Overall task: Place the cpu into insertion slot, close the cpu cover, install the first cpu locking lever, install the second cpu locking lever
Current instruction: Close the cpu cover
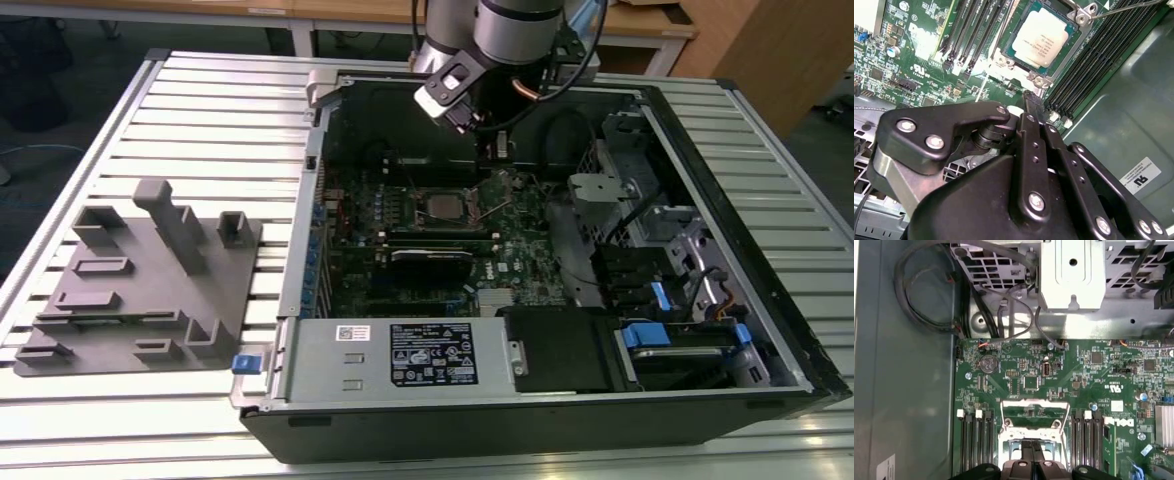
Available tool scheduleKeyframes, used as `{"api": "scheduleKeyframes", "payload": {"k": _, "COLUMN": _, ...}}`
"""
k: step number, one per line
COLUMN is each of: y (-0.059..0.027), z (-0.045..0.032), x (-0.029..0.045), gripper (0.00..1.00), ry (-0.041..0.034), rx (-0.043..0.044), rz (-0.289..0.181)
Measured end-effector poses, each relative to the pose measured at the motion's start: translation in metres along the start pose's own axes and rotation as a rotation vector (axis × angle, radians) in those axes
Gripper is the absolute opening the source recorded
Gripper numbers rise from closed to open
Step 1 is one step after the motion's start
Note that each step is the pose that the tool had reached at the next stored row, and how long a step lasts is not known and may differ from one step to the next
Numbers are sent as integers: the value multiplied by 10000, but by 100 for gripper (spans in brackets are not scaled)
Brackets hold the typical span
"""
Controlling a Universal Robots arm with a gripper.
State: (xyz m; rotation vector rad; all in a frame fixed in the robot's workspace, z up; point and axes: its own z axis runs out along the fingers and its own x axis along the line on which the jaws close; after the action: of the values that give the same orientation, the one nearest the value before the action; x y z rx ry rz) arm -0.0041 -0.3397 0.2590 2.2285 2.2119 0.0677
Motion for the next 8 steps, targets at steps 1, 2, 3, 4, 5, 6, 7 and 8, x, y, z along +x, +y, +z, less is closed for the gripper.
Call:
{"api": "scheduleKeyframes", "payload": {"k": 1, "y": 8, "z": 2, "x": 0, "gripper": 11, "ry": 0, "rx": 0, "rz": 0}}
{"api": "scheduleKeyframes", "payload": {"k": 2, "y": 15, "z": 3, "x": 0, "gripper": 11, "ry": 0, "rx": 0, "rz": 1}}
{"api": "scheduleKeyframes", "payload": {"k": 3, "y": 23, "z": 5, "x": 0, "gripper": 11, "ry": 0, "rx": 0, "rz": 1}}
{"api": "scheduleKeyframes", "payload": {"k": 4, "y": 30, "z": 6, "x": 0, "gripper": 11, "ry": 0, "rx": 0, "rz": 0}}
{"api": "scheduleKeyframes", "payload": {"k": 5, "y": 37, "z": 8, "x": 0, "gripper": 11, "ry": 0, "rx": 0, "rz": 0}}
{"api": "scheduleKeyframes", "payload": {"k": 6, "y": 43, "z": 10, "x": 0, "gripper": 11, "ry": 0, "rx": 0, "rz": 0}}
{"api": "scheduleKeyframes", "payload": {"k": 7, "y": 48, "z": 11, "x": 0, "gripper": 11, "ry": 0, "rx": 0, "rz": 0}}
{"api": "scheduleKeyframes", "payload": {"k": 8, "y": 52, "z": 12, "x": 0, "gripper": 11, "ry": -1, "rx": 0, "rz": 0}}
